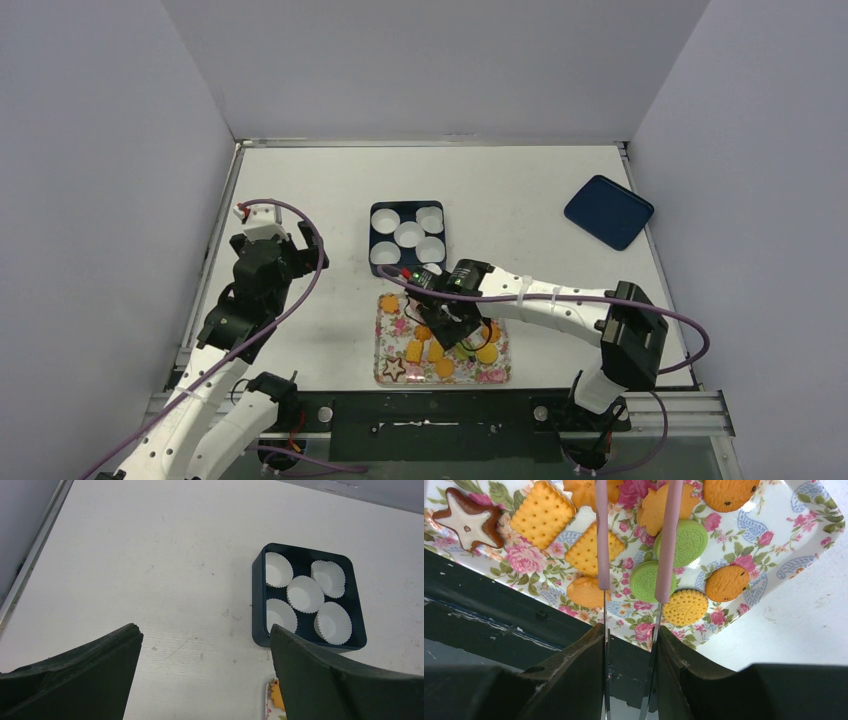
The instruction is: Pack the cookies
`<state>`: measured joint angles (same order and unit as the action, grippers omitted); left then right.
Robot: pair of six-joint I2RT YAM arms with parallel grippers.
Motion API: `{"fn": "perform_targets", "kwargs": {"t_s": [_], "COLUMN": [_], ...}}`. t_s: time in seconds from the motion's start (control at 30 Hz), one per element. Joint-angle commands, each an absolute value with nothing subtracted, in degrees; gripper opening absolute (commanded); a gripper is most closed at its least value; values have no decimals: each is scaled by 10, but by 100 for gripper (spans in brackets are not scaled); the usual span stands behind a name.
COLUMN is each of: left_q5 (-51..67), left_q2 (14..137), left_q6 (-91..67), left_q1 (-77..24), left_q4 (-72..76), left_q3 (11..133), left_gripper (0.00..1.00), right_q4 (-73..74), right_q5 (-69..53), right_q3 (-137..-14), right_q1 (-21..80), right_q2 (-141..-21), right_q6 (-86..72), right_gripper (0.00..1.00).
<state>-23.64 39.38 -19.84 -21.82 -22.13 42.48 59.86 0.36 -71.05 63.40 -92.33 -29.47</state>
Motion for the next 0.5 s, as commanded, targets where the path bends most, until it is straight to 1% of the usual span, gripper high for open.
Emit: {"fn": "perform_targets", "kwargs": {"t_s": [0.0,0.17,0.47], "left_q5": [-243,-241,-240], "left_q2": [388,388,390], "left_q6": [-193,-192,-193], "left_q1": [-220,-219,-218], "left_q4": [-216,-217,-216], "left_q3": [430,430,430], "left_gripper": [97,97,97], "right_q4": [598,599,578], "right_q5": [5,4,7], "right_q3": [-736,-736,-747], "right_q1": [633,629,623], "right_q2": [-885,-870,-847], "right_q6": [-279,-269,-249], "right_gripper": [18,14,12]}}
